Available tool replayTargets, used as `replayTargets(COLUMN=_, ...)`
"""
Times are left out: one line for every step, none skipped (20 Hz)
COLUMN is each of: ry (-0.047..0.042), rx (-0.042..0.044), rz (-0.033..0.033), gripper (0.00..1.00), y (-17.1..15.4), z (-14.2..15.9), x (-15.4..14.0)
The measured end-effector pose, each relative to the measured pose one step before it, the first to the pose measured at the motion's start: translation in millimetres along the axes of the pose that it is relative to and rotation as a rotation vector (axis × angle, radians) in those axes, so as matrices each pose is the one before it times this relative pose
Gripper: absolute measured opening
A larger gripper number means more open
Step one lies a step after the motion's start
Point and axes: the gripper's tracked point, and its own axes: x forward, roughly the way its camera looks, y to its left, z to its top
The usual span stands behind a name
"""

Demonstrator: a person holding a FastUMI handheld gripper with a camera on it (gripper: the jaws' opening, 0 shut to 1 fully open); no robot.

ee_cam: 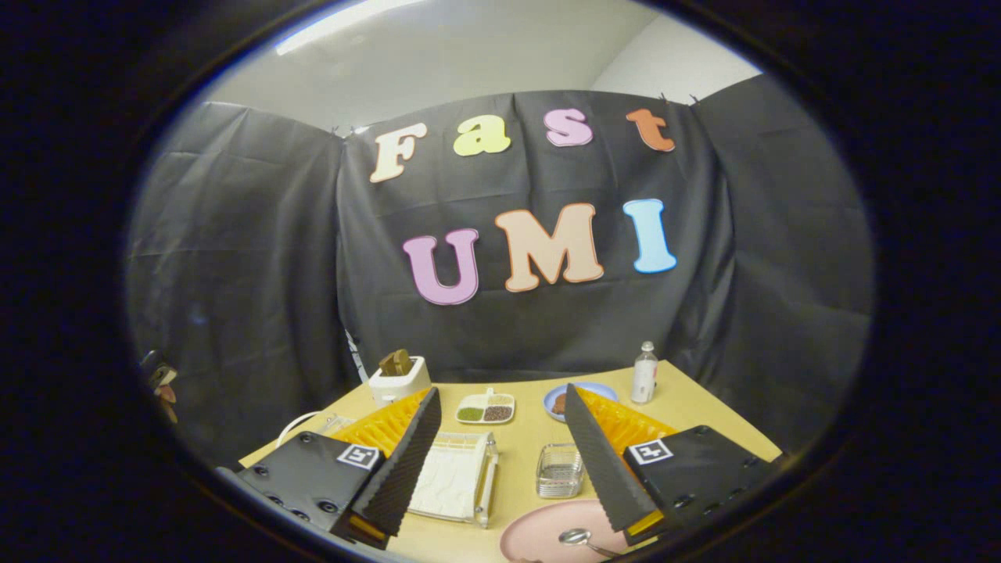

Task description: Take the plate from the dish rack, then take the spoon from the basket and place it into the plate.

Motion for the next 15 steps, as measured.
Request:
replayTargets(ry=-0.00481, rx=-0.00902, rz=0.00117, gripper=0.98, y=6.72, z=1.13, x=-0.51)
replayTargets(ry=-0.00419, rx=-0.00604, rz=-0.00004, gripper=0.98, y=6.0, z=0.48, x=-0.83)
replayTargets(ry=-0.00307, rx=-0.00628, rz=0.00057, gripper=0.98, y=5.34, z=0.1, x=-0.58)
replayTargets(ry=-0.00452, rx=-0.00524, rz=-0.00332, gripper=0.98, y=3.72, z=1.71, x=-0.42)
replayTargets(ry=-0.00161, rx=-0.00208, rz=-0.00202, gripper=0.98, y=2.95, z=0.99, x=-0.36)
replayTargets(ry=-0.00194, rx=0.00117, rz=-0.00162, gripper=0.98, y=3.43, z=0.22, x=-1.04)
replayTargets(ry=-0.00246, rx=0.00096, rz=-0.00188, gripper=0.98, y=1.9, z=1.62, x=-0.46)
replayTargets(ry=0.00005, rx=-0.00124, rz=-0.00414, gripper=0.98, y=0.38, z=0.27, x=-0.12)
replayTargets(ry=-0.00118, rx=-0.00065, rz=-0.00069, gripper=0.98, y=0.99, z=1.03, x=-0.33)
replayTargets(ry=-0.00345, rx=-0.00254, rz=-0.00307, gripper=0.98, y=-0.25, z=1.93, x=-0.49)
replayTargets(ry=0.00115, rx=-0.00268, rz=-0.00288, gripper=0.98, y=-0.13, z=0.39, x=-0.13)
replayTargets(ry=0.00001, rx=-0.00043, rz=-0.00065, gripper=0.98, y=0.07, z=0.02, x=-1.21)
replayTargets(ry=-0.00086, rx=-0.00133, rz=-0.00073, gripper=0.98, y=0.19, z=1.24, x=-0.74)
replayTargets(ry=-0.00105, rx=-0.0023, rz=-0.00089, gripper=0.98, y=-0.13, z=1.35, x=0.77)
replayTargets(ry=-0.00107, rx=-0.00187, rz=-0.0005, gripper=0.98, y=-0.19, z=0.52, x=-0.15)
